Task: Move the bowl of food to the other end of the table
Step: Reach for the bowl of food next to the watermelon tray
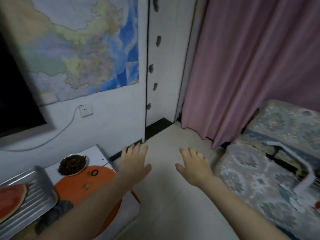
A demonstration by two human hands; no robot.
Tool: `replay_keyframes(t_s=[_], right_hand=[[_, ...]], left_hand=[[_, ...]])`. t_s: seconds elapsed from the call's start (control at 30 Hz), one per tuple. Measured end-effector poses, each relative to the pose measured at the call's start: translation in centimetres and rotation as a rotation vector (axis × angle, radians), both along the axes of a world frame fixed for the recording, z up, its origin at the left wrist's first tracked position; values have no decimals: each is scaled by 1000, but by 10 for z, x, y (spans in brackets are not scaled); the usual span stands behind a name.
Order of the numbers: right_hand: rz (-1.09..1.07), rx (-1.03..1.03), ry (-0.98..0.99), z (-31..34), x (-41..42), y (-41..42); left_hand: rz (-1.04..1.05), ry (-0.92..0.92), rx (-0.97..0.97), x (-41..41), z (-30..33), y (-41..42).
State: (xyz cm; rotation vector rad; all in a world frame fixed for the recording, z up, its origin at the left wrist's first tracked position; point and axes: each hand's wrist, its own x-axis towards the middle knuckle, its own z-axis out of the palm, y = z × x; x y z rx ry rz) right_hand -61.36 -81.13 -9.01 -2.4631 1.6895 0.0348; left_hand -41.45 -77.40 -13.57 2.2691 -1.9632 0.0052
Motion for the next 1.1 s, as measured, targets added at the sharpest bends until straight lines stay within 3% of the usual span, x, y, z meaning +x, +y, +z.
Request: replay_keyframes(t_s=[0.27, 0.5, 0.63, 0.8, 1.1], right_hand=[[264, 58, 22, -22, 49, -154], [441, 133, 35, -43, 131, -281], [553, 133, 22, -45, 180, -348], [739, 196, 93, -58, 256, -419], [1300, 216, 210, -88, 419, -473]], left_hand=[[294, 68, 61, 32, -25, -107], [490, 126, 167, 84, -64, -234], [585, 169, 136, 124, -67, -294], [794, 141, 110, 175, -72, -309], [1414, 193, 148, 222, -98, -299]])
